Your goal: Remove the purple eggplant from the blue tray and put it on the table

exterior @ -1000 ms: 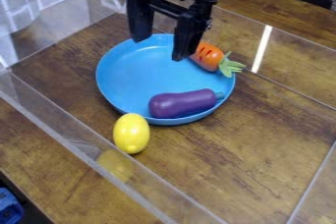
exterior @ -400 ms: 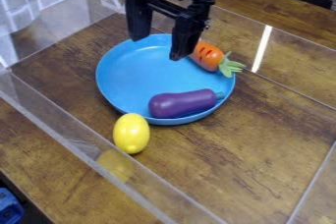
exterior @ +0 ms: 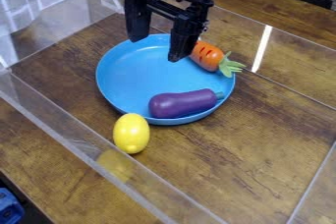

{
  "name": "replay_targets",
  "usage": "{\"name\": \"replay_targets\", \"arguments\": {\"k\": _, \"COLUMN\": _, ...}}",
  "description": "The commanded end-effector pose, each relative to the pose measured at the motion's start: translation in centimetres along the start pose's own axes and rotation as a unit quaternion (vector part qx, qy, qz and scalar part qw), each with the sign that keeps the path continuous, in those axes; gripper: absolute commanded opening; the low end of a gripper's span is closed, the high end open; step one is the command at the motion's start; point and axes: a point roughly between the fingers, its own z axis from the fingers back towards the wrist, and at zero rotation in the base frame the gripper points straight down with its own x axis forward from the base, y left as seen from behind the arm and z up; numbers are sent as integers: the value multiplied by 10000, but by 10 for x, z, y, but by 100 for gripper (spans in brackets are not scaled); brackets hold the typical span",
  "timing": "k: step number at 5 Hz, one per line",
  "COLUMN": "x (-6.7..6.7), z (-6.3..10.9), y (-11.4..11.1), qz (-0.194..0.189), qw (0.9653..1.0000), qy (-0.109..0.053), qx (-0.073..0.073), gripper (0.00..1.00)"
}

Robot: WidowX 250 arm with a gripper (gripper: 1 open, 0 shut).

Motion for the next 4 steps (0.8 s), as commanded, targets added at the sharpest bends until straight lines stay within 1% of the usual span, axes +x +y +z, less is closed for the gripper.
{"name": "replay_targets", "arguments": {"k": 1, "x": 0, "z": 15, "y": 11, "qz": 155, "qw": 9995, "qy": -291, "qx": 31, "gripper": 100}}
{"name": "replay_targets", "arguments": {"k": 3, "x": 2, "z": 14, "y": 13, "qz": 174, "qw": 9993, "qy": -335, "qx": 58, "gripper": 100}}
{"name": "replay_targets", "arguments": {"k": 4, "x": 6, "z": 12, "y": 11, "qz": 153, "qw": 9992, "qy": -380, "qx": 43, "gripper": 100}}
